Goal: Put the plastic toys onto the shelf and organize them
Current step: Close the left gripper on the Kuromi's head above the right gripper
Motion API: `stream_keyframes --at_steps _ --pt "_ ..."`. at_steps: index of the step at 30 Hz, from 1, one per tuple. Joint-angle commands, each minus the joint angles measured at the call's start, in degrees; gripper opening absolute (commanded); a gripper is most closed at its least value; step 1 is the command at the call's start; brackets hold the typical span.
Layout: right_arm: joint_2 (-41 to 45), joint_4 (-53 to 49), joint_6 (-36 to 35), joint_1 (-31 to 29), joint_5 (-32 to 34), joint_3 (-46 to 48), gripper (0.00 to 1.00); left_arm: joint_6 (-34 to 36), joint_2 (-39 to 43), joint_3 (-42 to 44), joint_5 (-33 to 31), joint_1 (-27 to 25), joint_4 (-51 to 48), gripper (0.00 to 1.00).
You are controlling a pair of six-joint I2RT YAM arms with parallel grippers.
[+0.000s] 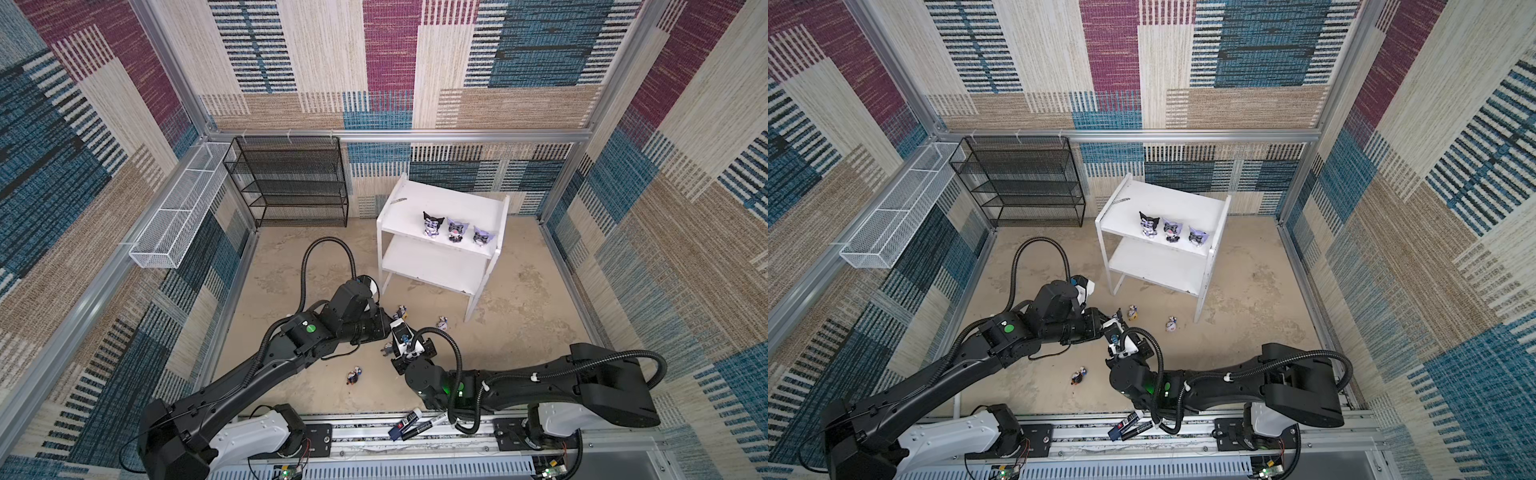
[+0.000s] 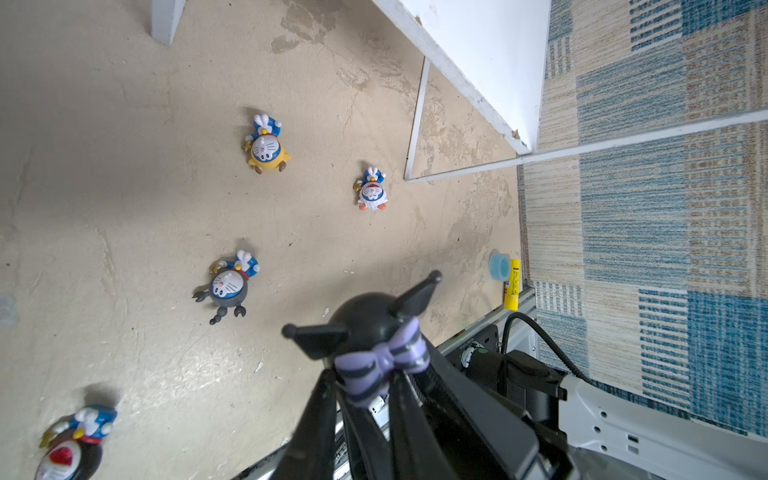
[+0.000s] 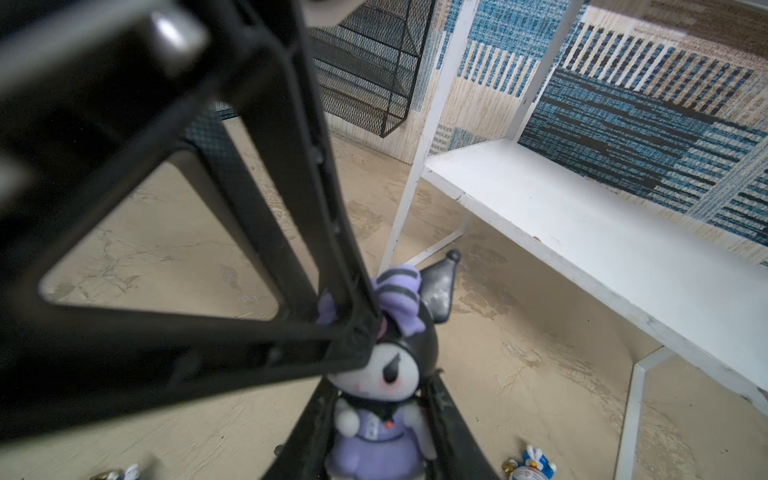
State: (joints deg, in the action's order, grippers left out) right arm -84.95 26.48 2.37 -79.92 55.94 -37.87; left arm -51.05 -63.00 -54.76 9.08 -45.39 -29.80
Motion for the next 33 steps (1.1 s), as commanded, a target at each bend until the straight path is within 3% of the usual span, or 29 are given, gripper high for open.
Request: stream_keyframes --at_steps 1,11,17,27,33 --pt "0.31 1.81 0.71 -0.24 -1.45 -0.28 0.00 -0.46 0.33 0.02 -1.08 0.07 1.37 0.21" --pt "0.89 3.27 -0.23 -0.24 -2.50 0.42 0.00 -0.28 0.37 -0.87 -0.56 0.24 0.91 0.50" --pt "0.81 4.46 -1.13 -0.41 -2.56 0.95 0.00 -1.19 1.04 -1.12 -0.68 0.54 1.37 0.51" --pt "-0.74 6.91 -3.81 -0.76 0.04 1.13 0.00 -2.69 0.00 -2.06 3.28 0.65 1.68 0.46" --pt "-1.50 10.11 -8.18 -1.06 0.69 1.39 0.00 -3.53 0.09 -1.75 3.56 0.65 2.11 0.58"
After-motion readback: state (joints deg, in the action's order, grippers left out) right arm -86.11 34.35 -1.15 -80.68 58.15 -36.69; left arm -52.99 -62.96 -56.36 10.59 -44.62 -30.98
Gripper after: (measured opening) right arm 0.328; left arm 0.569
